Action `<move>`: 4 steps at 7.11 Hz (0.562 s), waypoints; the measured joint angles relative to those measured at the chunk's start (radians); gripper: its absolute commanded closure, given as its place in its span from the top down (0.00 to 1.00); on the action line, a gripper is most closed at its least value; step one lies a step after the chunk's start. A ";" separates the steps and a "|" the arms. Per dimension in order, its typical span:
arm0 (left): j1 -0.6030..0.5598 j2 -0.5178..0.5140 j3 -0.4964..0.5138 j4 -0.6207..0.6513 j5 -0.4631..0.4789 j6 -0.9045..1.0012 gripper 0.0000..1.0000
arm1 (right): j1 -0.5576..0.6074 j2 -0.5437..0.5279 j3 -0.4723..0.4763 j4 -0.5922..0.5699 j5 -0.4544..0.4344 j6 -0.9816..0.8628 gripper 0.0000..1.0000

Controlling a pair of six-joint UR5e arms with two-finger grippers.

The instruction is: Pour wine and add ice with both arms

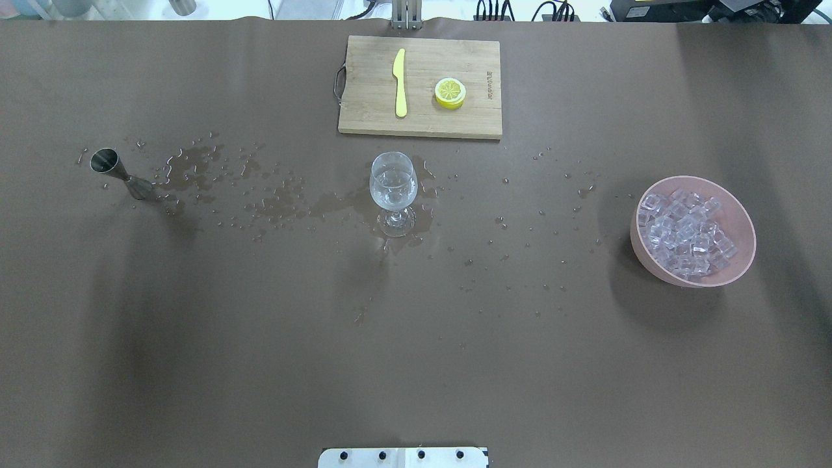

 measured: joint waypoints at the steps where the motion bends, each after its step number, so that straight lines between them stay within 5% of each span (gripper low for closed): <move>1: 0.037 0.002 0.023 -0.090 0.045 -0.079 0.98 | -0.007 0.000 -0.002 0.000 0.000 0.003 1.00; 4: 0.159 0.026 0.046 -0.287 0.203 -0.258 0.98 | -0.033 0.000 -0.006 -0.001 -0.001 0.013 1.00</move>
